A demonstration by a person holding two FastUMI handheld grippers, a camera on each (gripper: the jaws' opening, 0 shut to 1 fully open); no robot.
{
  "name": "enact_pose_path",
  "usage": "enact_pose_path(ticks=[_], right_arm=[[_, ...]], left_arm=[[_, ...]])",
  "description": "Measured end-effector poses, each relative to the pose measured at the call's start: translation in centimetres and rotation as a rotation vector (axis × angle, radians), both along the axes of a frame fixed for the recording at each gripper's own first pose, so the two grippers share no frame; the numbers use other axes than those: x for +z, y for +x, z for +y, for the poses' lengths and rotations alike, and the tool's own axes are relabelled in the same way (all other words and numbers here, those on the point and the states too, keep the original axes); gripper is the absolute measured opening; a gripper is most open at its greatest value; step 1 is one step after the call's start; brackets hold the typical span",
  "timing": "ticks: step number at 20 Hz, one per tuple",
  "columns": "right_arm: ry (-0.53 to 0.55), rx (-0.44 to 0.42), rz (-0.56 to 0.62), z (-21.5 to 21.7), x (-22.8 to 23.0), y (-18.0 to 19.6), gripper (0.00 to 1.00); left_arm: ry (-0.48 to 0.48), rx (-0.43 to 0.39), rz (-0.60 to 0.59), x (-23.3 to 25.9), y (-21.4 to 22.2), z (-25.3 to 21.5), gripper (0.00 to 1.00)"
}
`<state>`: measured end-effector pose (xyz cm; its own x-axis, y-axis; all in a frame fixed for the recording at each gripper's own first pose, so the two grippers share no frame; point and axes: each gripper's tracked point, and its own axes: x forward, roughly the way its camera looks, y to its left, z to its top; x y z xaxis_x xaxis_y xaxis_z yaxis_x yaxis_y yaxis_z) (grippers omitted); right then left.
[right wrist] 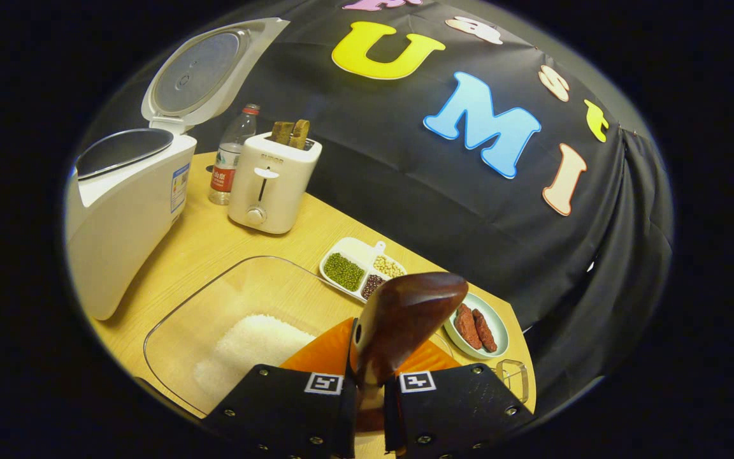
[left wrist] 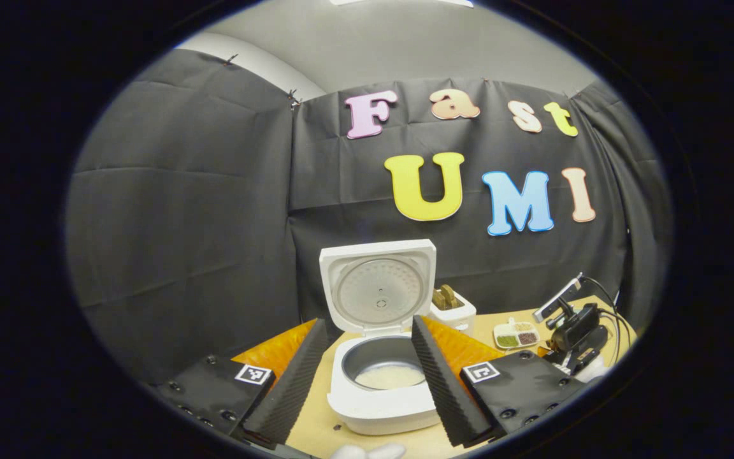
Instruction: Close the left gripper, press the button to open the rice cooker; take a wooden spoon from the chopstick holder with the right hand, scoop a spoonful of rice and pour it into the rice cooker, then put the wooden spoon back into the chopstick holder.
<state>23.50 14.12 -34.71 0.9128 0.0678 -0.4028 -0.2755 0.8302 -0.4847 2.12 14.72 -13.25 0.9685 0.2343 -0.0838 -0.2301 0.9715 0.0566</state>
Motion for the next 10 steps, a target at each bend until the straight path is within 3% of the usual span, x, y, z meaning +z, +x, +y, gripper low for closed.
enact_pose_path(ticks=[6, 10], right_arm=[[0.125, -0.002, 0.058, 2.6, -0.6, -0.8, 0.18], [0.377, -0.058, 0.153, 4.0, -0.2, -0.8, 0.18]], left_arm=[[0.017, 0.013, 0.004, 0.2, -0.5, 1.1, 0.93], [0.013, 0.017, 0.002, 0.4, -0.8, 1.5, 0.93]])
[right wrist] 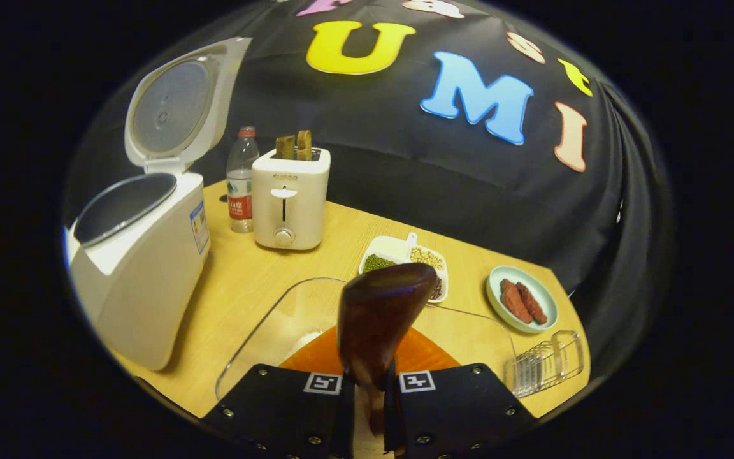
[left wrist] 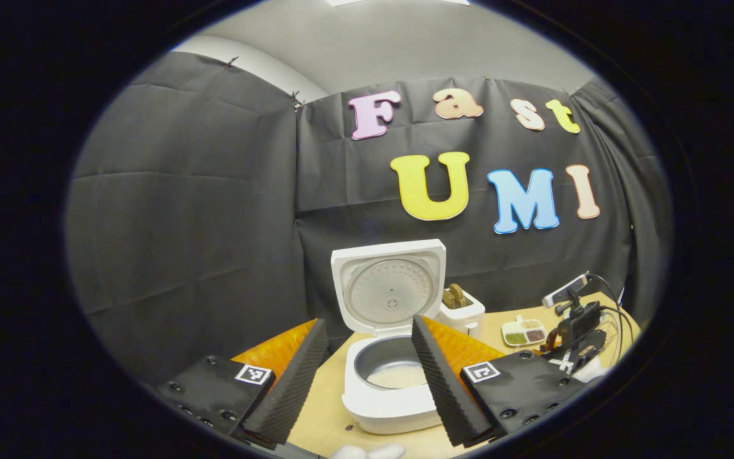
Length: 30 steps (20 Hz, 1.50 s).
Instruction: Close the left gripper, press the button to open the rice cooker; take a wooden spoon from the chopstick holder with the right hand, scoop a spoonful of rice and pour it into the rice cooker, then put the wooden spoon back into the chopstick holder.
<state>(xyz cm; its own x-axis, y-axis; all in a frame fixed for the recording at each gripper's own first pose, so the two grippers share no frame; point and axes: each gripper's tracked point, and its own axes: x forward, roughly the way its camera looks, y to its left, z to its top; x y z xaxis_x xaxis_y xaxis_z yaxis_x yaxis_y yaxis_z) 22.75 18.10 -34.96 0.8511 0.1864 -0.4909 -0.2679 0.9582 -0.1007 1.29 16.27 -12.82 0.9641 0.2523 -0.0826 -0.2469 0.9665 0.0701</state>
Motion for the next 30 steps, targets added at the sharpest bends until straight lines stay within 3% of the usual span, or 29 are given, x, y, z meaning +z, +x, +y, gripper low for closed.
enact_pose_path(ticks=[6, 11, 21, 30], right_arm=[[0.455, -0.151, 0.145, -0.7, 0.3, -0.1, 0.18], [0.733, -0.278, 0.214, -3.1, -0.5, 0.0, 0.18], [1.073, -0.339, 0.198, -5.2, 2.1, 1.1, 0.18], [1.219, -0.343, 0.141, -7.2, 7.8, 1.1, 0.18]], left_arm=[[-0.005, 0.001, 0.003, 0.1, 0.1, 0.2, 0.93], [-0.014, -0.001, 0.007, 0.3, 0.4, 0.2, 0.93], [0.007, -0.018, -0.014, 1.9, 0.5, -0.7, 0.93], [-0.004, -0.026, -0.029, 2.3, 0.0, -1.2, 0.94]])
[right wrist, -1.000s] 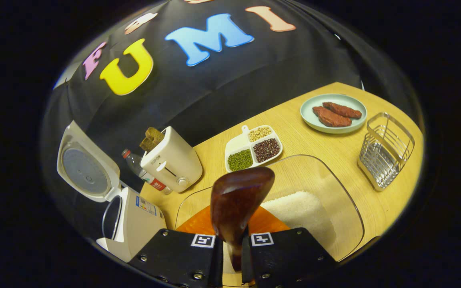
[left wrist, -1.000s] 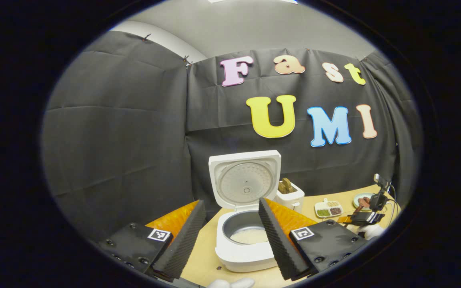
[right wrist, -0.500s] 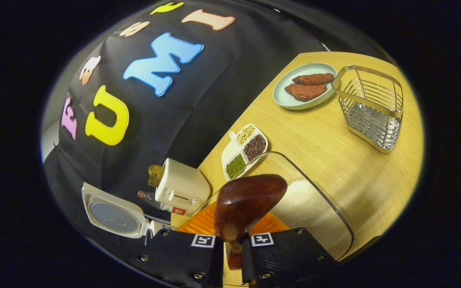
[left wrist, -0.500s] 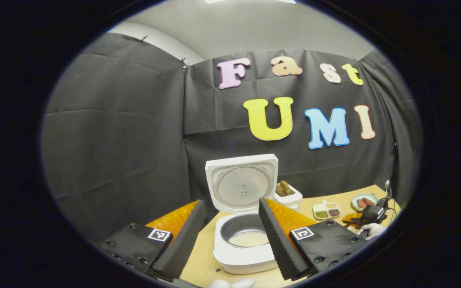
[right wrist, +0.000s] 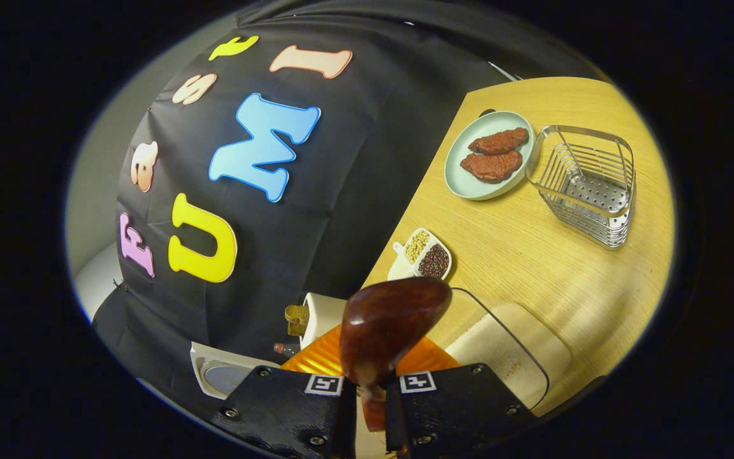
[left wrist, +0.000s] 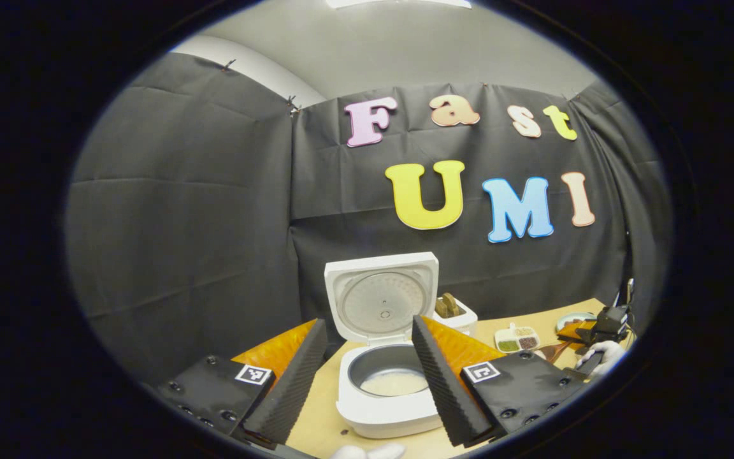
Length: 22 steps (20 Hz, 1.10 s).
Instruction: Close the left gripper, press the button to open the rice cooker; take a wooden spoon from the chopstick holder with the right hand, scoop a spoonful of rice and pour it into the rice cooker, then put the wooden spoon back into the chopstick holder.
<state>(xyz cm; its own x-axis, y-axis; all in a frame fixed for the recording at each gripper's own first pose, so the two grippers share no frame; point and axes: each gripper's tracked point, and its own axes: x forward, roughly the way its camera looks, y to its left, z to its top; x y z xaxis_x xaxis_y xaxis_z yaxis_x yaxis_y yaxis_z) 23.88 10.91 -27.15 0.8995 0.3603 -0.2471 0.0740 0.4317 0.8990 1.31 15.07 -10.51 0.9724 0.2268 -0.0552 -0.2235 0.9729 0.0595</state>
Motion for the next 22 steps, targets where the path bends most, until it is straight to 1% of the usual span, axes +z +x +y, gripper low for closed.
enact_pose_path(ticks=[3, 4, 5, 9, 13, 15, 16, 18, 22], right_arm=[[0.014, 0.005, -0.022, 0.3, 2.1, -0.4, 0.18], [0.009, 0.010, -0.034, 0.7, 2.9, -0.5, 0.22], [-0.001, 0.021, -0.043, 1.2, 3.8, -0.6, 0.18], [0.003, 0.056, -0.061, 4.8, 7.6, -1.7, 0.18], [-0.004, 0.124, -0.081, 10.2, 11.2, -2.6, 0.18], [0.011, 0.160, -0.079, 13.4, 12.1, -2.8, 0.18], [0.036, 0.171, -0.076, 15.4, 12.6, -2.9, 0.18], [0.053, 0.209, -0.062, 19.1, 12.8, -3.0, 0.18], [0.025, 0.283, -0.047, 26.0, 11.3, -3.3, 0.18]], left_arm=[[-0.004, 0.000, -0.010, 0.2, -0.2, 0.1, 0.94], [-0.008, -0.001, -0.012, 0.2, -0.4, 0.2, 0.93], [-0.013, 0.001, -0.013, 0.1, -0.5, 0.4, 0.93], [-0.042, 0.022, -0.016, -0.6, -1.3, 1.8, 0.94], [-0.060, 0.056, -0.012, -1.2, -2.1, 3.7, 0.94], [-0.059, 0.071, -0.015, -1.3, -2.5, 4.8, 0.94], [-0.054, 0.081, -0.018, -1.3, -2.8, 5.1, 0.94], [-0.046, 0.103, -0.018, -1.3, -3.1, 6.0, 0.94], [-0.039, 0.138, -0.020, -1.5, -4.2, 7.7, 0.94]])
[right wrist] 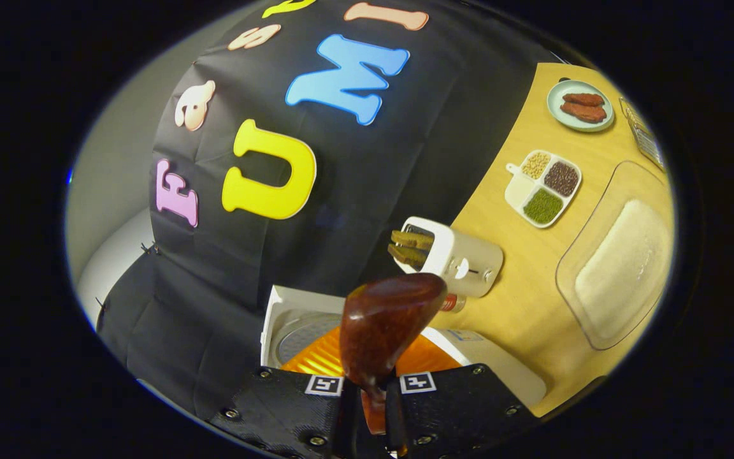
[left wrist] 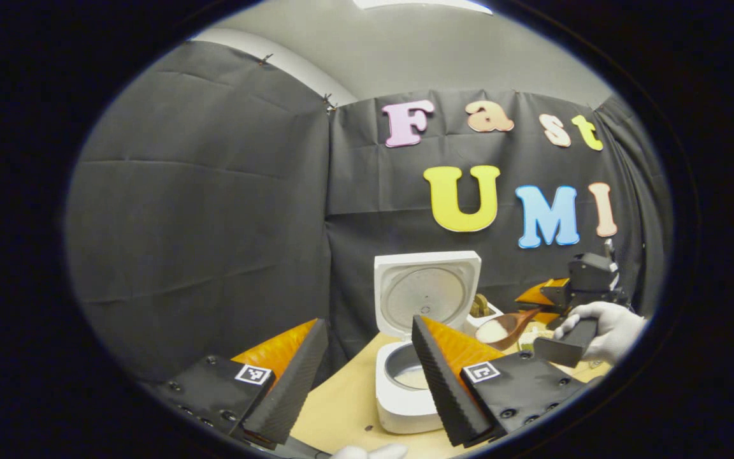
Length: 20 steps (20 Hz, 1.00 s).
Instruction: Close the left gripper, press the button to open the rice cooker; take a wooden spoon from the chopstick holder with the right hand, scoop a spoonful of rice and pour it into the rice cooker, then put the wooden spoon back into the chopstick holder.
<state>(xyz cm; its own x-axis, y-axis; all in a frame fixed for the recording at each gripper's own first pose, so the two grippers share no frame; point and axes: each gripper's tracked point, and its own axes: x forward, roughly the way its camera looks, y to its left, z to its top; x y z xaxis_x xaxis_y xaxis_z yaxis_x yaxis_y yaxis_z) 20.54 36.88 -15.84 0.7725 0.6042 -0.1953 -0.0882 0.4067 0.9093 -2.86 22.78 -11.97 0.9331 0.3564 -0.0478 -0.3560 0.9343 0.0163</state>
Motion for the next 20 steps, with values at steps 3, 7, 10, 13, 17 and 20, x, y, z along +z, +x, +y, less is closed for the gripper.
enact_pose_path(ticks=[3, 7, 10, 13, 17, 20], right_arm=[[-0.051, 0.056, 0.007, 4.3, -2.3, -0.6, 0.18], [-0.168, 0.066, -0.060, 5.8, -3.5, -1.0, 0.18], [-0.250, 0.059, -0.109, 6.0, -4.0, -0.7, 0.18], [-0.401, 0.048, -0.245, 6.1, -3.3, -0.2, 0.18], [-0.640, 0.100, -0.458, 8.8, -1.8, -1.2, 0.18], [-0.805, 0.127, -0.623, 10.3, -0.7, -2.7, 0.18]], left_arm=[[-0.005, 0.030, 0.007, -0.3, -0.8, 1.3, 0.94], [-0.004, 0.065, 0.009, -0.2, -1.9, 2.6, 0.94], [0.004, 0.082, 0.016, -0.6, -2.6, 3.2, 0.94], [0.004, 0.090, 0.032, -1.2, -3.2, 3.5, 0.94], [0.017, 0.100, 0.045, -1.7, -3.7, 3.8, 0.94], [0.018, 0.118, 0.041, -1.4, -4.1, 4.3, 0.94]])
